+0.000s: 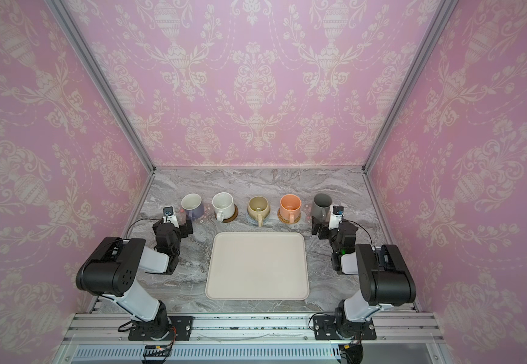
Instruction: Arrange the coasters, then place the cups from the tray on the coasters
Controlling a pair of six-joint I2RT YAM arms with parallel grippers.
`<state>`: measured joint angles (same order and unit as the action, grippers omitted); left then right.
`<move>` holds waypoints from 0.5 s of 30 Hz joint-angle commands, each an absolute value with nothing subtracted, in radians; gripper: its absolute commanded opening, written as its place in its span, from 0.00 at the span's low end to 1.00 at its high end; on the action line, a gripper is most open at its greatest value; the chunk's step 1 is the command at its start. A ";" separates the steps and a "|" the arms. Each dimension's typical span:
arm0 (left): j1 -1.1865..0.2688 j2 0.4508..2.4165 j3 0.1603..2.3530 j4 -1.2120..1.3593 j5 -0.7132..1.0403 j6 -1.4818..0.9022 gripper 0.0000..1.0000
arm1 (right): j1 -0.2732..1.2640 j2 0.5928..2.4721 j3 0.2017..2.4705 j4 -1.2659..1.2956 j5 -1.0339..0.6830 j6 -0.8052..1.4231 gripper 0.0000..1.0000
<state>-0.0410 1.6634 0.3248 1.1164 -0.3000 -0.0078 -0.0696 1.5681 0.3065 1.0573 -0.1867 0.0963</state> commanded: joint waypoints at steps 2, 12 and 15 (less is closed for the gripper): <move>-0.035 1.648 0.329 1.094 -0.298 -0.002 0.99 | -0.064 1.558 0.321 1.051 -0.187 0.076 1.00; -0.034 1.648 0.329 1.092 -0.298 -0.002 0.99 | -0.015 1.548 0.364 0.953 -0.079 0.049 1.00; -0.035 1.648 0.328 1.093 -0.298 -0.002 0.99 | -0.007 1.548 0.358 0.963 -0.065 0.044 1.00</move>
<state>-0.0410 1.6634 0.3248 1.1160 -0.3000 -0.0078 -0.0162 1.5673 0.3435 0.9939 -0.1165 0.0734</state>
